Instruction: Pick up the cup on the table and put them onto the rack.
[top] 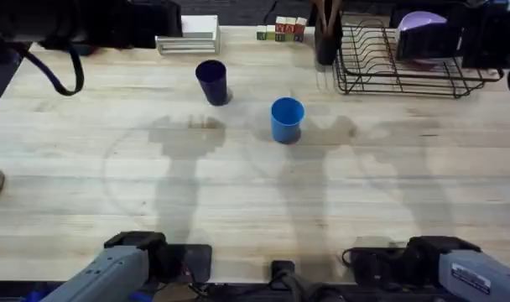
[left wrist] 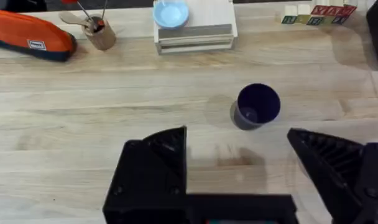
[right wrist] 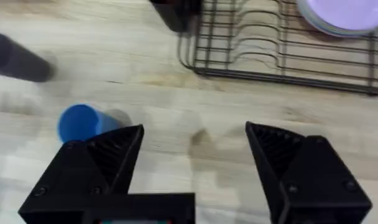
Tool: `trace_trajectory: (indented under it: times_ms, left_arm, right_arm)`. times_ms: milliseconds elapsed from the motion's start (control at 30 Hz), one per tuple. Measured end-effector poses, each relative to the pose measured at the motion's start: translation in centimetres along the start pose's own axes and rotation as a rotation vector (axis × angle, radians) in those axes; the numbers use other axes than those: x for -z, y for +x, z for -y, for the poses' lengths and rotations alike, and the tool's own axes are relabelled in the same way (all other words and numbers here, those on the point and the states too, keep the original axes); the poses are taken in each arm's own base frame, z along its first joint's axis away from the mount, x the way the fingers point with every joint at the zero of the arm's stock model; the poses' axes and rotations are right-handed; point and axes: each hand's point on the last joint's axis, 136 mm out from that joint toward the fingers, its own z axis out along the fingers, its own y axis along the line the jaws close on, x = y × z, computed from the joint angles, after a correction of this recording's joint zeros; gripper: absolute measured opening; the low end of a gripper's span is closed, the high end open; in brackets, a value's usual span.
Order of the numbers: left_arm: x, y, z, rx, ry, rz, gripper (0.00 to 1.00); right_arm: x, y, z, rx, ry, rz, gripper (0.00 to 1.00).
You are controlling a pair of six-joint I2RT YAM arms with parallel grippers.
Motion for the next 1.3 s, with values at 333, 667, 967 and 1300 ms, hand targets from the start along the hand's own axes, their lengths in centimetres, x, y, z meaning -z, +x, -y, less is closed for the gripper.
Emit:
trace_trajectory:
  times_ms: [333,667,967,1300]
  left_arm:
    - [0.0,0.0,0.0,0.0,0.0,0.0,0.993]
    - [0.0,0.0,0.0,0.0,0.0,0.0,0.993]
    - [0.0,0.0,0.0,0.0,0.0,0.0,0.993]
    - [0.0,0.0,0.0,0.0,0.0,0.0,0.993]
  right_arm:
    - [-2.0,0.2,-5.0,0.066,-0.166,-0.045,0.993]
    - [-4.3,1.4,-10.6,0.18,-0.283,-0.109,0.993]
    - [-6.2,3.5,-13.6,0.243,-0.333,-0.199,0.993]
    - [-8.5,6.2,-14.5,0.264,-0.333,-0.327,0.993]
